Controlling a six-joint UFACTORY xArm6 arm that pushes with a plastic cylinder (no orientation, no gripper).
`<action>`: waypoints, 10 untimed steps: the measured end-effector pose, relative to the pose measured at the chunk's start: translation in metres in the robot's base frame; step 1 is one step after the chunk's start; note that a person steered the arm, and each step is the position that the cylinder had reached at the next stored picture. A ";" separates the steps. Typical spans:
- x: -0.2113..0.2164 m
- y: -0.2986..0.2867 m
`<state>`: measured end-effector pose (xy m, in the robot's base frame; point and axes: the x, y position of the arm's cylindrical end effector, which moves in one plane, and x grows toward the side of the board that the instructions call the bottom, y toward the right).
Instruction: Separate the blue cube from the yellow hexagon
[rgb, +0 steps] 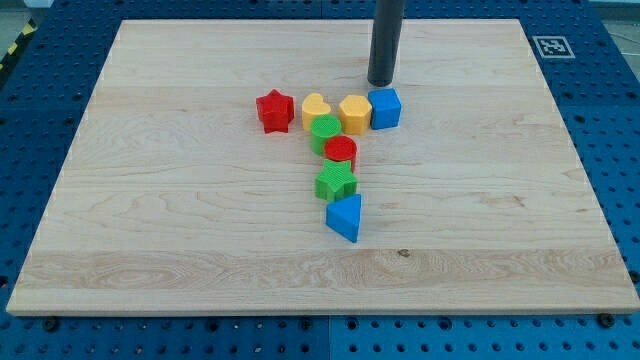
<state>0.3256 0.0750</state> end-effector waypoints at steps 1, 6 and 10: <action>0.008 0.000; 0.040 0.021; 0.055 0.006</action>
<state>0.3804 0.0811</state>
